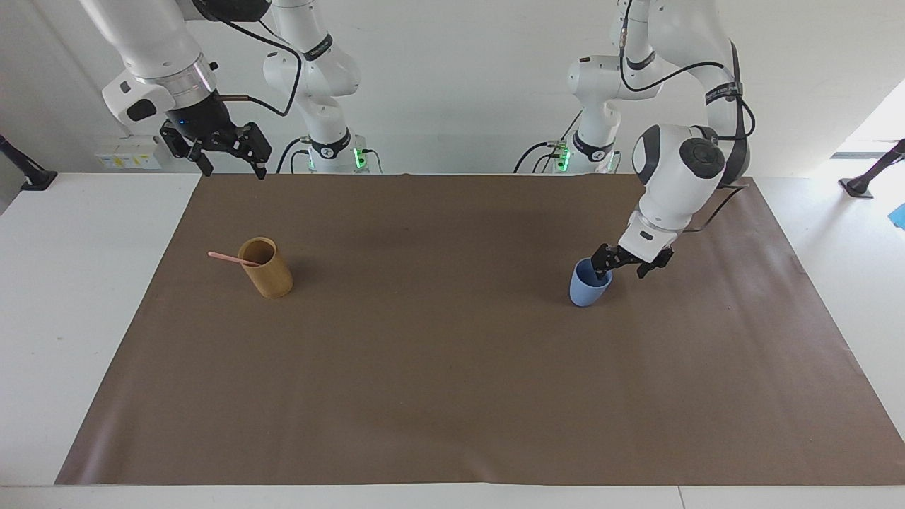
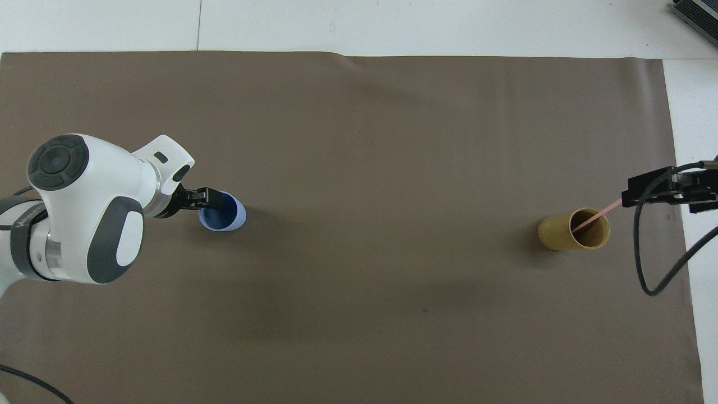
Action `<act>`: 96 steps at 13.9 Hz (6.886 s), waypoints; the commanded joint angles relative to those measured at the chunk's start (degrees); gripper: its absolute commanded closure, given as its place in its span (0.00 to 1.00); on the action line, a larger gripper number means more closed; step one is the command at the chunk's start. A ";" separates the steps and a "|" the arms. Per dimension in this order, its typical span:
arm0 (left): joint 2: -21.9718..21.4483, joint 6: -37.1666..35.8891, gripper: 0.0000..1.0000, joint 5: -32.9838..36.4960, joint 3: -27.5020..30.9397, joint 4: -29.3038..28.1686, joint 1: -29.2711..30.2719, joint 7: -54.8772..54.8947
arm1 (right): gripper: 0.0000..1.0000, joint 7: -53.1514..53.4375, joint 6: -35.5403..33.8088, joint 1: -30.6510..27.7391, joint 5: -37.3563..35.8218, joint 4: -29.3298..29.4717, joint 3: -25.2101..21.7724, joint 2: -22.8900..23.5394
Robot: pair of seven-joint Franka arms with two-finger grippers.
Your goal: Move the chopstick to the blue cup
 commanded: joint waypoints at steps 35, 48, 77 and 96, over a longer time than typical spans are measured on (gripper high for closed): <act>14.24 -2.05 1.00 4.08 0.70 19.72 -25.64 -20.23 | 0.00 -7.38 8.65 -2.60 0.49 -6.11 -0.12 -2.92; 11.97 -3.70 0.00 4.79 1.49 19.80 -23.19 -19.70 | 0.05 -22.24 38.09 -11.83 7.14 -26.25 -0.12 -1.00; -7.64 -38.09 0.00 4.17 2.02 29.49 6.80 21.97 | 1.00 -19.29 33.81 -12.97 14.03 -22.66 -0.12 -1.51; -7.91 -42.47 0.00 1.27 1.84 30.35 6.71 22.31 | 1.00 -17.42 22.82 -10.42 7.53 -12.72 2.78 -7.49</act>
